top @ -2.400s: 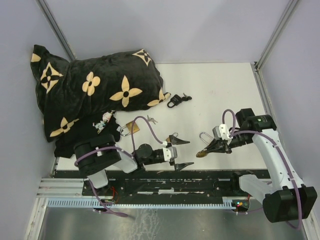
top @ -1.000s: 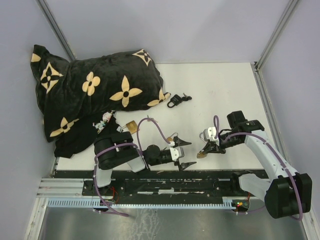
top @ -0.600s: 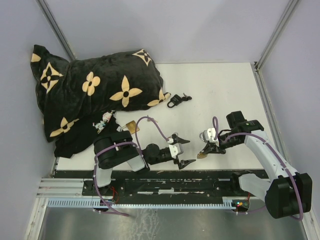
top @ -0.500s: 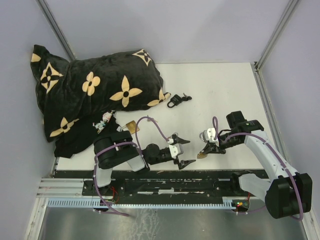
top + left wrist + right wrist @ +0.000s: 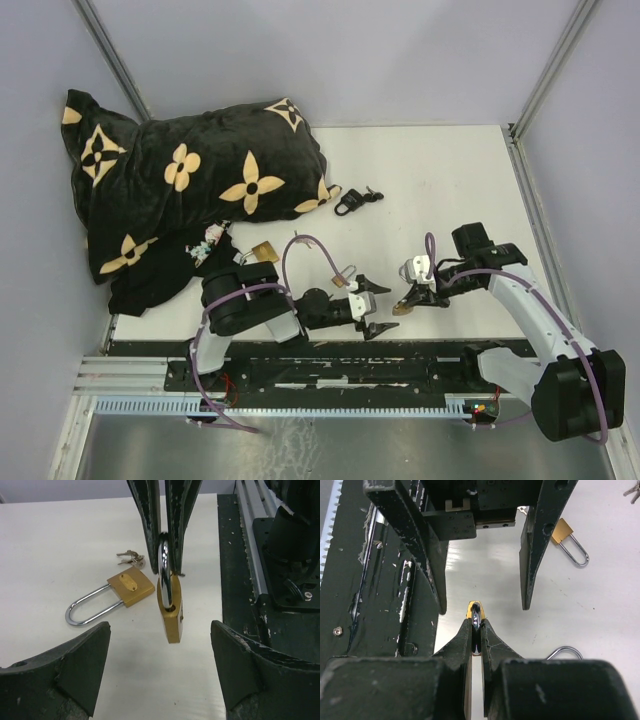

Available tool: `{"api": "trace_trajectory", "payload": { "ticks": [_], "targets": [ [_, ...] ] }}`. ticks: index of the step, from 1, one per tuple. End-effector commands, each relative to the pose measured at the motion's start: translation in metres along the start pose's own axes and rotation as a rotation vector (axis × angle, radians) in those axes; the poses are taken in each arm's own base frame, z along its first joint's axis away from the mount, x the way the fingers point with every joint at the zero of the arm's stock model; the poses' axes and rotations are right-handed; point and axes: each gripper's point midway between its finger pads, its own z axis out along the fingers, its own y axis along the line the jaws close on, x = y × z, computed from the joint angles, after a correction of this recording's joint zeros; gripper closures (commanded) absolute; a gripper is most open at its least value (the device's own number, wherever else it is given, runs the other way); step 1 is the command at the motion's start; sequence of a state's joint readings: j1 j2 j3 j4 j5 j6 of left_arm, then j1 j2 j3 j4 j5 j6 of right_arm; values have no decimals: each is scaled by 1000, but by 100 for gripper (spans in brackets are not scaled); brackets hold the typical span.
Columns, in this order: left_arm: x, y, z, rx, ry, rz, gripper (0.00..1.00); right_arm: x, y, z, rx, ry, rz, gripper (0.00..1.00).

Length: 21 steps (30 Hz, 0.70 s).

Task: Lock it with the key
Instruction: Lock the lock.

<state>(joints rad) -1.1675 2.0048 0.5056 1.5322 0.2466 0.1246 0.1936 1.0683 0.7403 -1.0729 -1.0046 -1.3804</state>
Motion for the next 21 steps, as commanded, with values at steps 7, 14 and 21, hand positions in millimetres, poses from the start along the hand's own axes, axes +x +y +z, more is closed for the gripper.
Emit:
{"api": "trace_trajectory", "payload": {
  "ticks": [7, 14, 21],
  "targets": [
    [-47, 7, 26, -17, -215, 46, 31, -16, -21, 7, 82, -81, -2, 98],
    [-40, 6, 29, -16, -204, 15, 38, -18, -17, 7, 66, -85, -10, 98],
    [-44, 15, 28, -57, -210, 0, 54, -18, -15, 6, 53, -86, -2, 98]
  ]
}}
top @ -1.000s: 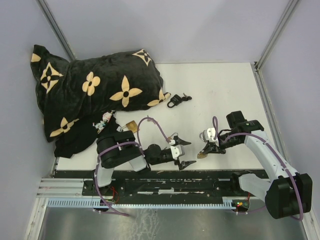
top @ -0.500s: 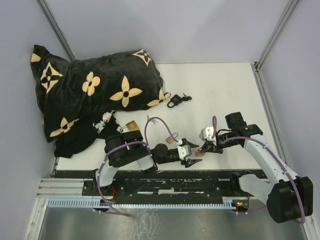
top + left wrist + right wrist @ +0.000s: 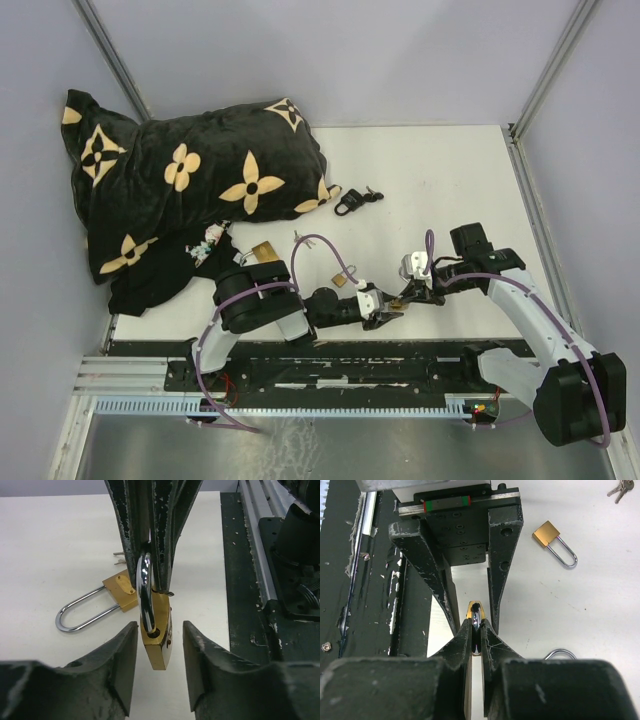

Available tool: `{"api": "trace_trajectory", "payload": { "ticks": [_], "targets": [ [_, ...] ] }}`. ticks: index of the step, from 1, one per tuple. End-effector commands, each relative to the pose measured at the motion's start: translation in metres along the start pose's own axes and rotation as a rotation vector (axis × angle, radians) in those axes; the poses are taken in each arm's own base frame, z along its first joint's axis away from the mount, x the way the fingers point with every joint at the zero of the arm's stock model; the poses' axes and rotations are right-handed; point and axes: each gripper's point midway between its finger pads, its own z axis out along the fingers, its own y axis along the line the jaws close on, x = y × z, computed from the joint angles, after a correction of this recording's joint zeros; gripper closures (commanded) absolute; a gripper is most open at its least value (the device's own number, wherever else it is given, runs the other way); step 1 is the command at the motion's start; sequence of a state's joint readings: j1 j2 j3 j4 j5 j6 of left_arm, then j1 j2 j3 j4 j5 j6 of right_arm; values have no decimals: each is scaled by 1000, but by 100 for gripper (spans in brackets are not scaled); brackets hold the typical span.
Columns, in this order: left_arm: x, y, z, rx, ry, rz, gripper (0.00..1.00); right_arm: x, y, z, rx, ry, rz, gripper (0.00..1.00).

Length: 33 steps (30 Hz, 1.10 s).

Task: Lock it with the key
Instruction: Lock the lock.

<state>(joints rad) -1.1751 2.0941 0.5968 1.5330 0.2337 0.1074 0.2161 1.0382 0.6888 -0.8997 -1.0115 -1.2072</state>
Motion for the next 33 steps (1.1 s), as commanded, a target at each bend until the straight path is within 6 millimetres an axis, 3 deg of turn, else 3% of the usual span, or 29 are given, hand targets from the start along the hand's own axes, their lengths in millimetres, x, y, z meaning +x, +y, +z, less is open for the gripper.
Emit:
{"api": "trace_trajectory", "payload": {
  "ticks": [1, 6, 8, 10, 18, 28, 33],
  "targets": [
    [-58, 12, 7, -48, -215, 6, 56, -18, -3, -1, -8, -66, -31, 98],
    [-59, 7, 8, -24, -220, -12, 59, -23, -3, -2, -7, -101, 1, 98],
    [-60, 7, 7, -21, -221, -10, 64, -19, -3, -1, -7, -90, 1, 98],
    [-58, 7, 8, -12, -218, -7, 76, -15, -4, -1, -5, -77, 2, 98],
    [-40, 8, 10, -18, -183, 6, 97, 17, 2, -1, -46, 55, -21, 98],
    [-24, 7, 12, 1, -155, -28, 97, 38, 7, -5, -81, 158, -1, 98],
    [-8, 1, 18, 38, -88, -44, 97, 41, 6, -5, -87, 173, 19, 84]
  ]
}}
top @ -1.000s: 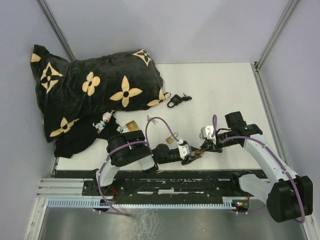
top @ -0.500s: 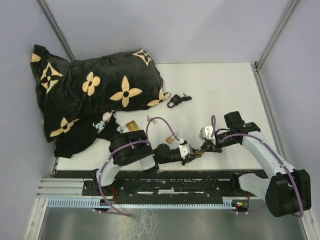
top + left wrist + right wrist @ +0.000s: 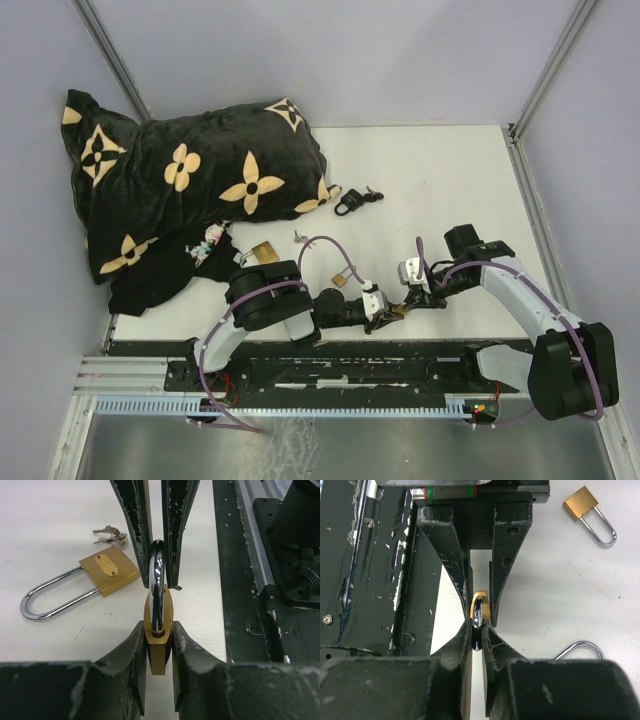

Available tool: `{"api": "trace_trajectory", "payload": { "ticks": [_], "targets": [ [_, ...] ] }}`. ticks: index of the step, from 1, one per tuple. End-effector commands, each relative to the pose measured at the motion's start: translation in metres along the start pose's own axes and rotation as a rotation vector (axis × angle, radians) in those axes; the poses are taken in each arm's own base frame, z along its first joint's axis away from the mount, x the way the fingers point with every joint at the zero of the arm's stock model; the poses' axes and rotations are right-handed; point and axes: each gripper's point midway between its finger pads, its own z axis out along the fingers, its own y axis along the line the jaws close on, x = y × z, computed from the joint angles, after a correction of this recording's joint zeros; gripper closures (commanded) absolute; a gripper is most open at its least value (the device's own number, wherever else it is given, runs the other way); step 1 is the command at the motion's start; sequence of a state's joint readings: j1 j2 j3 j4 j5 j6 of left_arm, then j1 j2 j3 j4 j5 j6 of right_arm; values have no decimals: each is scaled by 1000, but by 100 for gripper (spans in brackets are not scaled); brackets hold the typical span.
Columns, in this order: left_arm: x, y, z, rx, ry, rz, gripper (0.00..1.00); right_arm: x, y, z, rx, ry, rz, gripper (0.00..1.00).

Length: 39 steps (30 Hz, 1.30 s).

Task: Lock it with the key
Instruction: Lock the lock.

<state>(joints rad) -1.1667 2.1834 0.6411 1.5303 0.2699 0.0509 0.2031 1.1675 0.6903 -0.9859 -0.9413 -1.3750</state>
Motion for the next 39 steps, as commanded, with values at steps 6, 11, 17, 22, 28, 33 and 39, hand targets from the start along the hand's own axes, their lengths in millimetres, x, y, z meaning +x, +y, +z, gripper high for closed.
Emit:
{"api": "trace_trajectory", "payload": {
  "ticks": [6, 11, 17, 22, 28, 33, 39],
  "targets": [
    [-28, 6, 15, 11, -97, 13, 97, 7, -12, -15, 69, 110, 39, 70],
    [-22, 6, 17, 14, -82, 2, 97, -3, -18, -25, 123, 108, 42, 60],
    [-18, 4, 20, 29, -64, 0, 97, -18, -18, -29, 156, 48, 24, 58],
    [-17, 4, 20, 33, -59, -2, 97, -14, -11, -27, 102, 66, 14, 63],
    [-18, 1, 22, 47, -60, -10, 97, -17, -12, -26, 97, 57, 0, 65],
    [-18, 0, 22, 53, -60, -13, 97, -25, -10, -24, 80, 40, -34, 66],
    [-18, 0, 22, 56, -59, -14, 97, -23, -10, -20, 61, 66, -34, 69]
  ]
}}
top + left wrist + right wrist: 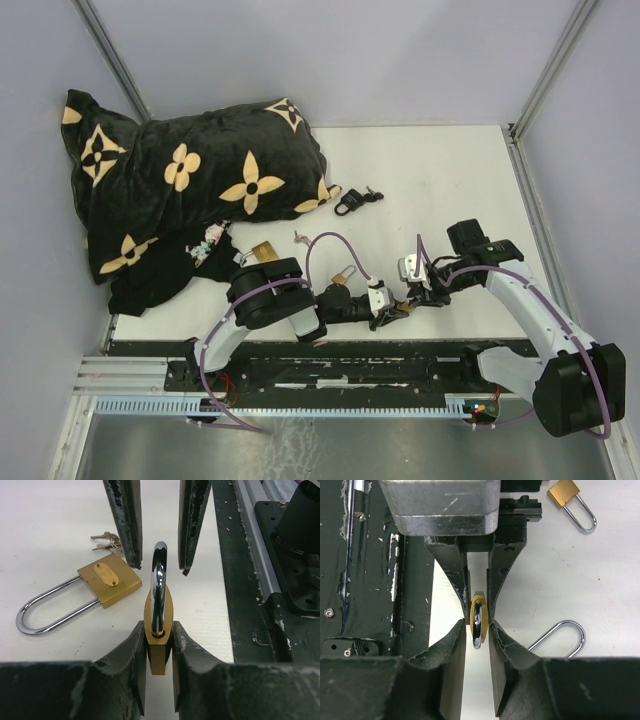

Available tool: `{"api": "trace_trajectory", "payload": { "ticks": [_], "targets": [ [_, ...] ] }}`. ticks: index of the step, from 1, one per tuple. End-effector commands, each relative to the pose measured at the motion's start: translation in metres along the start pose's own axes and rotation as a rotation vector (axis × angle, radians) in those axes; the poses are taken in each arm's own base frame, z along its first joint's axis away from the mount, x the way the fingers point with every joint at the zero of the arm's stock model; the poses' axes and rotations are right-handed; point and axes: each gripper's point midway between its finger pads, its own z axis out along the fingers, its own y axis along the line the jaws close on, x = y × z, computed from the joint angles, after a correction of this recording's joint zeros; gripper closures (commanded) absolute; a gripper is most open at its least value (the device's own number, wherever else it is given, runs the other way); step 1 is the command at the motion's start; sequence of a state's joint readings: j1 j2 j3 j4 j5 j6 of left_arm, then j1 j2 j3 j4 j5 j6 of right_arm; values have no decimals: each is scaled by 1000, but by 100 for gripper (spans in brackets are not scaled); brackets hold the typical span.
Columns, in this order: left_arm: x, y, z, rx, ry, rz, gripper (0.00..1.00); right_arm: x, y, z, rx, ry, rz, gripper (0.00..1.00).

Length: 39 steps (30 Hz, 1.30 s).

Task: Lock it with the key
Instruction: Lock the lock.

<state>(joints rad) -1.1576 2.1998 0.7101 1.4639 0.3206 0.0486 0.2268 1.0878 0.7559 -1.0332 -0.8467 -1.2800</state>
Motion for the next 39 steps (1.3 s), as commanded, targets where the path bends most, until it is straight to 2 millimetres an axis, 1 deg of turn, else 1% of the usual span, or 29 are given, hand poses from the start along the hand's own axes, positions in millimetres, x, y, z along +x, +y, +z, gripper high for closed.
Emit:
{"api": "trace_trajectory", "payload": {
  "ticks": [1, 7, 10, 15, 17, 18, 19, 20, 21, 23, 29, 35, 39],
  "targets": [
    [-20, 0, 8, 15, -71, -5, 97, -11, -7, -2, 2, -10, -37, 69],
    [-21, 0, 8, 17, -72, -8, 97, -6, -7, -1, 6, 18, -35, 71],
    [-20, 0, 8, 17, -71, -9, 97, -5, -7, -2, 8, 25, -35, 78],
    [-22, 0, 8, 15, -76, -12, 97, -5, -6, -2, 4, 37, -39, 94],
    [-24, 2, 7, 3, -85, -18, 95, -2, -5, -4, 5, 55, -40, 97],
    [-24, 4, 6, -13, -89, -24, 88, -1, -5, -4, 7, 63, -38, 98],
    [-25, 6, 5, -24, -97, -29, 84, 0, -5, -5, 11, 69, -40, 98],
    [-26, 7, 3, -34, -105, -31, 75, 0, -5, -6, 17, 71, -34, 98],
    [-28, 8, 3, -37, -116, -32, 70, -1, -6, -6, 25, 72, -28, 98],
    [-29, 7, 2, -39, -128, -36, 65, -1, -8, -7, 39, 71, -17, 98],
    [-34, 6, -1, -39, -160, -40, 63, 5, -10, -7, 50, 86, 8, 98],
    [-31, 5, 2, -25, -162, -52, 61, 1, -10, -9, 76, 29, 25, 98],
    [-33, 7, 1, -36, -186, -52, 58, 8, -7, -7, 64, 31, 8, 98]
  ]
}}
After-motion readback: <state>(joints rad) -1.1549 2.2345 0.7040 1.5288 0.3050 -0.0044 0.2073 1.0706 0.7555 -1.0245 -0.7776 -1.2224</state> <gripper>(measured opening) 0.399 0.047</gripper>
